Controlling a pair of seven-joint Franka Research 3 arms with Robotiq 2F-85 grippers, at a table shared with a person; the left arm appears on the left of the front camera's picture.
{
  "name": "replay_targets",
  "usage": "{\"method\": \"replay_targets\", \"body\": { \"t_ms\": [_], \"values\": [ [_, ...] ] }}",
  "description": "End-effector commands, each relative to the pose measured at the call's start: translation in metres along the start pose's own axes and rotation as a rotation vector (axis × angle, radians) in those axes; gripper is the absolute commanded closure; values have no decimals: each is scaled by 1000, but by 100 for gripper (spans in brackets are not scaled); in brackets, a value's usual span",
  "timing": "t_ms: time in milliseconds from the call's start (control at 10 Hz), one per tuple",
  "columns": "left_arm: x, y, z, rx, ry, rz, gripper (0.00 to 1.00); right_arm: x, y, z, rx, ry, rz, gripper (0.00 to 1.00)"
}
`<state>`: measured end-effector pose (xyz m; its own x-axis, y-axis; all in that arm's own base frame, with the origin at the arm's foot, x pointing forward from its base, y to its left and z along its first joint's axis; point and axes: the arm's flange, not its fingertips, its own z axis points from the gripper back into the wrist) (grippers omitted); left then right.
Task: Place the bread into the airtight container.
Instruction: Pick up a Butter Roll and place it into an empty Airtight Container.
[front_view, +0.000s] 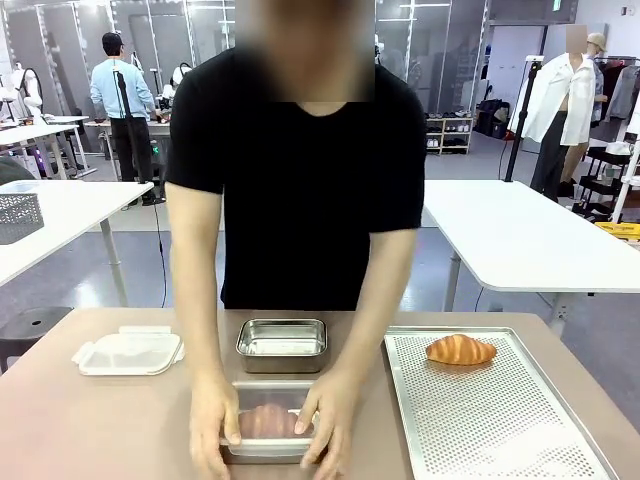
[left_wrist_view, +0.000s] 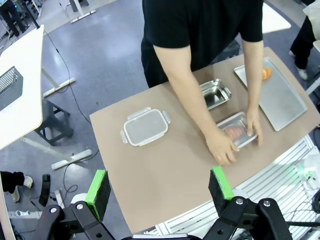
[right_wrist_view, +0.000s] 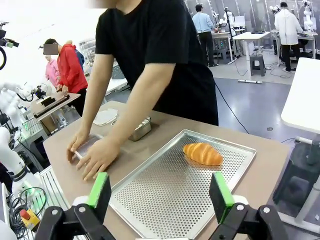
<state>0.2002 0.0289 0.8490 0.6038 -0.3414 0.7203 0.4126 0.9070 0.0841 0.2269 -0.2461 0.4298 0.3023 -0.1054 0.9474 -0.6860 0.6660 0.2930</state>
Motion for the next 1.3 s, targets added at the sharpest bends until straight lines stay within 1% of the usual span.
{"method": "replay_targets", "body": {
  "t_ms": [0, 1200],
  "values": [
    [0, 0, 0, -3, -1, 1, 0, 3, 1, 1, 2, -9, 9, 0],
    [0, 0, 0, -3, -1, 1, 0, 3, 1, 1, 2, -9, 9, 0]
  ]
}}
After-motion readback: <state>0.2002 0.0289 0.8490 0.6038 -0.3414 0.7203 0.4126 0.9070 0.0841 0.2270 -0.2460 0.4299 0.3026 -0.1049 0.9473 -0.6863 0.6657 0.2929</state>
